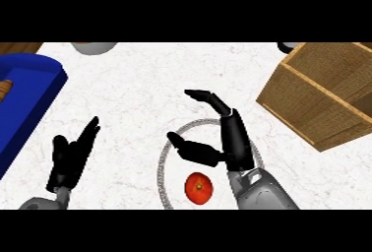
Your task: Pick the tomato from the placemat and place it in the basket
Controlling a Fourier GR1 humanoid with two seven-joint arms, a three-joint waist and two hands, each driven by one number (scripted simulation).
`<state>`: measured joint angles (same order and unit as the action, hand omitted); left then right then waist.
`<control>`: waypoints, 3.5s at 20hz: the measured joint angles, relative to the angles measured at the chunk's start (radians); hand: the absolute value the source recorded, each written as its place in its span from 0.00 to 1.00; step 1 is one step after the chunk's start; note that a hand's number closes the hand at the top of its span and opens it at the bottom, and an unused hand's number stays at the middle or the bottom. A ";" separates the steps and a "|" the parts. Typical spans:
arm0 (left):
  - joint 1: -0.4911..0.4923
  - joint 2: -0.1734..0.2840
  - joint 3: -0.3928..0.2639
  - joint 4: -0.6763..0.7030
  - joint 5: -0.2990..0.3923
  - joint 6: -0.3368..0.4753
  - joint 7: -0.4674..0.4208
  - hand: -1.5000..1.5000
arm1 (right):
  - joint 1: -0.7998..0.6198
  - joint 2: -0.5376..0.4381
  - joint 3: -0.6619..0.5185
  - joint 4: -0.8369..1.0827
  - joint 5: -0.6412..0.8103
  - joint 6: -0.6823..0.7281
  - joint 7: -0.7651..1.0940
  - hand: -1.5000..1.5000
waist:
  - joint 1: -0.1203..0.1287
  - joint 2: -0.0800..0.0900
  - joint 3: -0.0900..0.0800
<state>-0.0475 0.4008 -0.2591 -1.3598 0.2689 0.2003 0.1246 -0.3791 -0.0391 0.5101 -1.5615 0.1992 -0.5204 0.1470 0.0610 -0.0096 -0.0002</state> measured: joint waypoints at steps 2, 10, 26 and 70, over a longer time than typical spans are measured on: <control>0.014 -0.003 0.006 -0.002 0.005 0.006 0.004 0.50 | -0.016 -0.002 0.036 0.050 0.106 -0.044 0.084 0.00 | -0.017 -0.006 -0.001; 0.079 0.020 0.041 -0.028 0.030 0.015 0.030 0.50 | -0.146 -0.119 0.098 0.118 0.427 0.078 0.492 0.00 | -0.083 -0.036 -0.003; 0.142 0.034 0.074 -0.067 0.049 0.007 0.027 0.50 | -0.378 -0.094 0.133 -0.115 0.286 0.696 1.019 0.00 | -0.118 -0.036 0.004; 0.126 -0.003 0.079 -0.109 0.012 -0.018 0.079 0.50 | -0.005 0.005 0.287 -0.199 0.537 0.738 1.041 0.00 | -0.074 -0.002 0.012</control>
<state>0.0786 0.3983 -0.1797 -1.4689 0.2810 0.1818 0.2040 -0.3845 -0.0336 0.7968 -1.7602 0.7365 0.2173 1.1883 -0.0127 -0.0119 0.0119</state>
